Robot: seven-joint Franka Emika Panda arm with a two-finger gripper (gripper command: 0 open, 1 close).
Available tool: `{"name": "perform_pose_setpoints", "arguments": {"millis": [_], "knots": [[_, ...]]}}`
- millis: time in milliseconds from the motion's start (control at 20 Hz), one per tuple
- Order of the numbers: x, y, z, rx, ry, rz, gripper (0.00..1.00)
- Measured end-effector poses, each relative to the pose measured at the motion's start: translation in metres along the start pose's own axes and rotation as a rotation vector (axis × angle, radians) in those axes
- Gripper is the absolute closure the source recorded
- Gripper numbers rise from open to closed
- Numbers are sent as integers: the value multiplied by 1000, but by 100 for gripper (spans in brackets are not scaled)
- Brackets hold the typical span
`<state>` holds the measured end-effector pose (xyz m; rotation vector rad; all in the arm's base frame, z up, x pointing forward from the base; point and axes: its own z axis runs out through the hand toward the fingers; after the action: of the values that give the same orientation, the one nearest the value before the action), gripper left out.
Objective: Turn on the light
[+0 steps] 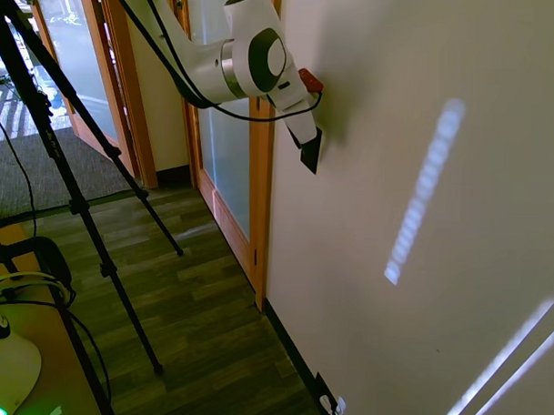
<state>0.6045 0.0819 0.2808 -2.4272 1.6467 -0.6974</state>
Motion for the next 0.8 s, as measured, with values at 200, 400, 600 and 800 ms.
{"name": "perform_pose_setpoints", "arguments": {"millis": [200,400,600,800], "knots": [[-2,1,9,0,-1,-4,100],[-1,1,9,6,8,-8,100],[-4,-1,7,21,6,-6,100],[-5,-2,7,23,8,-11,100]]}}
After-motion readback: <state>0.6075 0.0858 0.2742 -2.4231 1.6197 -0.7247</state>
